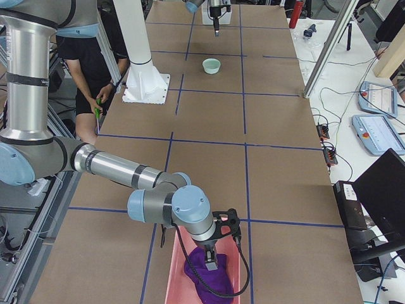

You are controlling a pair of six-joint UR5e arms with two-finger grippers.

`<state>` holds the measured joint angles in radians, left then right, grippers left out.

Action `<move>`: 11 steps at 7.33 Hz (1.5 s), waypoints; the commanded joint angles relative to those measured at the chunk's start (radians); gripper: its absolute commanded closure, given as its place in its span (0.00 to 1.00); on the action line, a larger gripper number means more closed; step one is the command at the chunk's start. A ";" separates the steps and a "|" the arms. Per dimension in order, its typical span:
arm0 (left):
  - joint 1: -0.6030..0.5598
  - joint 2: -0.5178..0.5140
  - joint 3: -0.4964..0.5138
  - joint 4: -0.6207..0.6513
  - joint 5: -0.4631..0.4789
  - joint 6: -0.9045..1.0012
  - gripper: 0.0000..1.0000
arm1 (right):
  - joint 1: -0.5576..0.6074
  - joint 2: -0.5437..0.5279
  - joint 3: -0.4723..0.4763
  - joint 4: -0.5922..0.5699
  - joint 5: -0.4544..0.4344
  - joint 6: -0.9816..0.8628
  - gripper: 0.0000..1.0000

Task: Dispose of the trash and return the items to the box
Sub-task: 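Reach the left gripper to the pale green bowl and grasp its rim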

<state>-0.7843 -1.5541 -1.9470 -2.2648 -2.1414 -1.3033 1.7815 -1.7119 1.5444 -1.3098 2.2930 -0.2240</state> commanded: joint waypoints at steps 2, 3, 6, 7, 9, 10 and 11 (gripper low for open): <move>0.123 -0.044 -0.003 0.020 0.104 -0.108 0.00 | -0.129 -0.005 0.075 0.000 0.065 0.236 0.00; 0.143 -0.079 -0.004 0.125 0.118 -0.109 0.00 | -0.180 -0.006 0.115 0.000 0.065 0.337 0.00; 0.221 -0.195 -0.003 0.310 0.256 -0.114 0.00 | -0.258 -0.006 0.221 0.001 0.098 0.544 0.00; 0.250 -0.199 0.013 0.312 0.258 -0.140 0.00 | -0.263 -0.003 0.238 0.007 0.103 0.580 0.00; 0.275 -0.222 0.058 0.312 0.322 -0.149 0.00 | -0.271 0.000 0.240 0.010 0.114 0.580 0.00; 0.283 -0.224 0.068 0.312 0.322 -0.149 0.10 | -0.277 0.001 0.238 0.009 0.115 0.580 0.00; 0.283 -0.224 0.069 0.312 0.322 -0.149 0.25 | -0.277 0.001 0.240 0.009 0.115 0.580 0.00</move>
<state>-0.5062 -1.7749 -1.8860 -1.9530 -1.8236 -1.4517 1.5077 -1.7113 1.7828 -1.3005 2.4071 0.3551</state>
